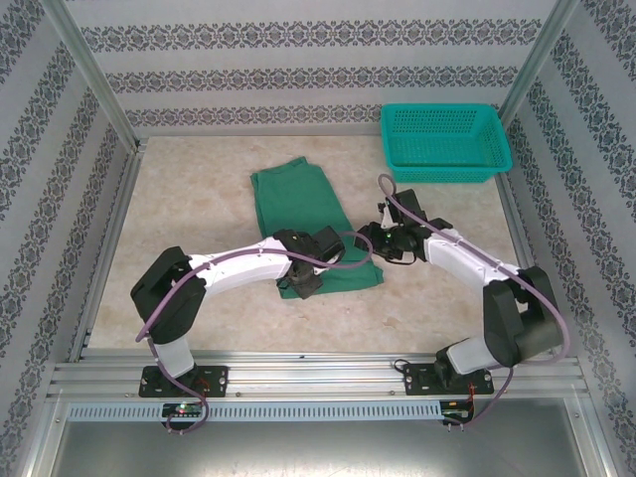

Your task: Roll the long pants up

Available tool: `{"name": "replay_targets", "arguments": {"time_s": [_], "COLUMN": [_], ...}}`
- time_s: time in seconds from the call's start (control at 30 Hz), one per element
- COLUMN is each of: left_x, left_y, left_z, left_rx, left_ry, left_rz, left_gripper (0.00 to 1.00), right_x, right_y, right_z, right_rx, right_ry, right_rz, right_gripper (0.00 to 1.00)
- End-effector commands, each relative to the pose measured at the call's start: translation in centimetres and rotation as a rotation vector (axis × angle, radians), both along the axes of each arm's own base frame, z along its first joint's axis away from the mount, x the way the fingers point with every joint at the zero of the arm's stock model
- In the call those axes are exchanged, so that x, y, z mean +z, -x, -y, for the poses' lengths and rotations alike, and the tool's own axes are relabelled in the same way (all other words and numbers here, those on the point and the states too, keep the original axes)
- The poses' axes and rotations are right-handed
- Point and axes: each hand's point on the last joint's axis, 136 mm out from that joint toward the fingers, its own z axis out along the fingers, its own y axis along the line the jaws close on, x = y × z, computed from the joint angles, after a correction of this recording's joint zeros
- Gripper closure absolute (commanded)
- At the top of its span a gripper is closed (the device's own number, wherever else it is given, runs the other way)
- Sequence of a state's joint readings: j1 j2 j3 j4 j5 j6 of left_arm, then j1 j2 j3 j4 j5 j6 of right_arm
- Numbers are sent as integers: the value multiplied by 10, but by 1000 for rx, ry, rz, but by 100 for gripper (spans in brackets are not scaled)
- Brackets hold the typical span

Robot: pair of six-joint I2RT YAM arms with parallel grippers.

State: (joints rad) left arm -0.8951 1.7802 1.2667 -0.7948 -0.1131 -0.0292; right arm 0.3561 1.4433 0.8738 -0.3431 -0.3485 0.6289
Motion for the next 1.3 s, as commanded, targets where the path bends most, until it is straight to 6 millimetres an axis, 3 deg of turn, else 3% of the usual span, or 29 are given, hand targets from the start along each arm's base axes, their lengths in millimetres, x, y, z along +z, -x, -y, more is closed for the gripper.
{"name": "replay_targets", "arguments": {"time_s": [0.0,0.27,0.47,0.83,1.17,1.27], "left_x": [-2,1,-20,-39,-77,-95], "left_y": [0,12,17,-7,-5,-4], "left_z": [-1,11,10,-1,-10,-16], "left_rx": [-15,-110,-151,-137,-100,-67], "left_ry": [-30,-14,-85,-191,-261,-296], "left_rz": [7,5,5,132,67,39], "left_gripper": [55,51,50,45,44,52], "right_x": [0,9,6,-3,-9,-8], "right_y": [27,52,52,51,42,39], "right_z": [5,16,11,6,-2,-2], "right_rx": [7,-18,-18,1,10,7], "right_ry": [29,31,8,-1,-22,-20], "right_rz": [-34,-12,-8,-13,-30,-27], "right_gripper": [58,58,58,58,58,58]}}
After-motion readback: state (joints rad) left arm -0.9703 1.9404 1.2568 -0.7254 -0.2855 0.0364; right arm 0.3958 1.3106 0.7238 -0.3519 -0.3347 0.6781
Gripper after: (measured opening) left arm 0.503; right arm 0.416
